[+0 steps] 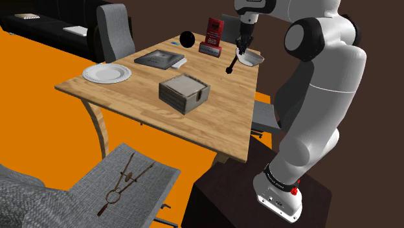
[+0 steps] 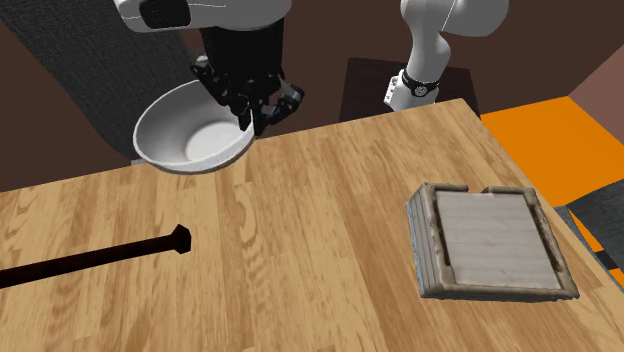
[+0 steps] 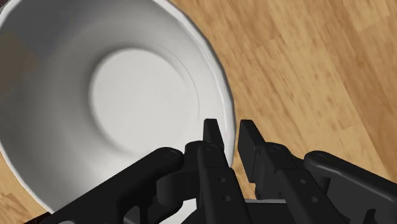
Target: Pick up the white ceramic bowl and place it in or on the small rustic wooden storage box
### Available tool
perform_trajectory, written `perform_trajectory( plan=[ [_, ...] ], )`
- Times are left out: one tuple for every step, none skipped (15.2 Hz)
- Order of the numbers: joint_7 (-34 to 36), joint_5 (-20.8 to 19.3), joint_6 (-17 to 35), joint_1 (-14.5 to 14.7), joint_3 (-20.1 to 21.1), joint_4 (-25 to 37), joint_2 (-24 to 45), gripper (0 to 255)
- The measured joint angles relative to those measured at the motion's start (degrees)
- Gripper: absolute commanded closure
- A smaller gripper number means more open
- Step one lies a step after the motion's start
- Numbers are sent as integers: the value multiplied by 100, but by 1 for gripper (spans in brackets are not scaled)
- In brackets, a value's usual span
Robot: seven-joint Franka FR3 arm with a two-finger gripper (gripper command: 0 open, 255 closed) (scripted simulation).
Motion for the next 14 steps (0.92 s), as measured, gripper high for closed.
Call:
perform_trajectory(
  plan=[
    [-11, 5, -45, -6, -2, 57, 11, 255],
    [49, -20, -66, 42, 15, 14, -45, 255],
    [138, -53, -67, 111, 41, -73, -124, 255],
    [248, -82, -75, 191, 77, -135, -182, 255],
    [370, -121, -75, 279, 117, -237, -269, 255],
    [513, -154, -114, 379, 167, -280, -335, 255],
    [659, -193, -131, 480, 219, -367, -423, 255],
    [777, -223, -169, 559, 262, -417, -495, 255],
    [899, -254, -190, 639, 306, -484, -570, 255],
    [1039, -280, -183, 726, 359, -565, -627, 255],
    [1172, -306, -227, 812, 412, -606, -692, 255],
    [1316, -337, -203, 899, 468, -733, -779, 255],
    [1442, -354, -226, 974, 520, -768, -818, 255],
    [1564, -369, -310, 1052, 575, -742, -858, 255]
  ],
)
